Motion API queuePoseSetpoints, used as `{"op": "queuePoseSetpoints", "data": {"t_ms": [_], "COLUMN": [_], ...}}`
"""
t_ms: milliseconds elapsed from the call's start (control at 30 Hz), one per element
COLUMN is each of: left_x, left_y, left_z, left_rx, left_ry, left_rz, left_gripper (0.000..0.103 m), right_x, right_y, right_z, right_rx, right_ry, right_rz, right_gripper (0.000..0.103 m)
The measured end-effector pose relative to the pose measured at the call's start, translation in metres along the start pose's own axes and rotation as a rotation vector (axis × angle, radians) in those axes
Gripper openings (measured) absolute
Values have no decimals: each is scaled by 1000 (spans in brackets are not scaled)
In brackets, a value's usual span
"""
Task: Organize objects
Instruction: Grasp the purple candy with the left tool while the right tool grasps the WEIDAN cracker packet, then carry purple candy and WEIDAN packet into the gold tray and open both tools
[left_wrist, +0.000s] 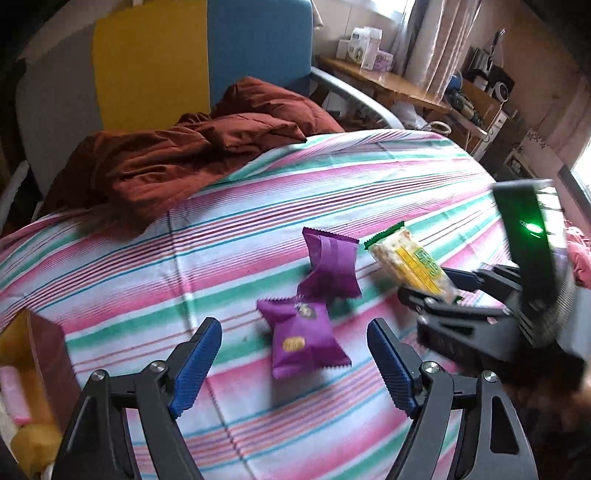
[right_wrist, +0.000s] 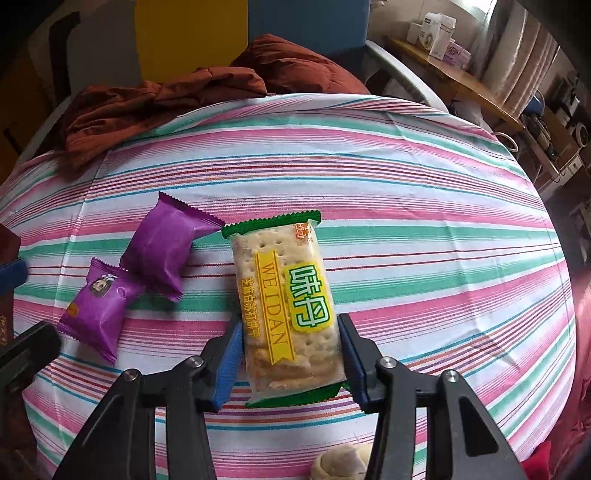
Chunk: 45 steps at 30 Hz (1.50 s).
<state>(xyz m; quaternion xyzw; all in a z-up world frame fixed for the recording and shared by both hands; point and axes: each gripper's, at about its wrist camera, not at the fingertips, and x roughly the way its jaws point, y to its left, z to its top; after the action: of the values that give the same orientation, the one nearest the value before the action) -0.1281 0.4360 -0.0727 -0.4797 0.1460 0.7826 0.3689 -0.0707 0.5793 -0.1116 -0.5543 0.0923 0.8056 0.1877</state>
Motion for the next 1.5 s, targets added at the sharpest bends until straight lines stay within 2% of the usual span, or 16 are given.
{"op": "queuePoseSetpoints", "data": {"t_ms": [133, 233, 300, 367, 533, 733, 833, 1000, 1167, 1500], "left_x": [28, 41, 53, 50, 34, -23, -49, -102, -140, -184], "left_y": [-10, -12, -8, -5, -3, -10, -9, 1, 14, 50], "left_z": [6, 4, 2, -3, -25, -56, -57, -70, -84, -121], "left_rx": [61, 84, 83, 92, 82, 66, 33, 8, 2, -55], "left_ry": [69, 99, 128, 97, 76, -38, -88, -196, -285, -350], "left_rz": [26, 51, 65, 65, 43, 18, 1, 19, 61, 95], "left_gripper": [74, 64, 48, 44, 42, 43, 43, 43, 43, 43], "right_x": [-1, -1, 1, 3, 9, 1, -10, -28, -37, -65], "right_y": [0, 1, 0, 1, -3, -14, -12, 3, 27, 67], "right_z": [1, 0, 1, -2, -3, -5, -4, -5, -16, -44], "right_rx": [1, -1, -5, -6, -5, 57, 57, 33, -3, -23], "right_ry": [-7, -6, 0, 8, 19, -29, -75, -145, -156, -201], "right_rz": [-2, -2, -1, -7, -24, -14, 14, 59, 84, 153], "right_gripper": [49, 49, 49, 49, 49, 49, 49, 49, 49, 49]}}
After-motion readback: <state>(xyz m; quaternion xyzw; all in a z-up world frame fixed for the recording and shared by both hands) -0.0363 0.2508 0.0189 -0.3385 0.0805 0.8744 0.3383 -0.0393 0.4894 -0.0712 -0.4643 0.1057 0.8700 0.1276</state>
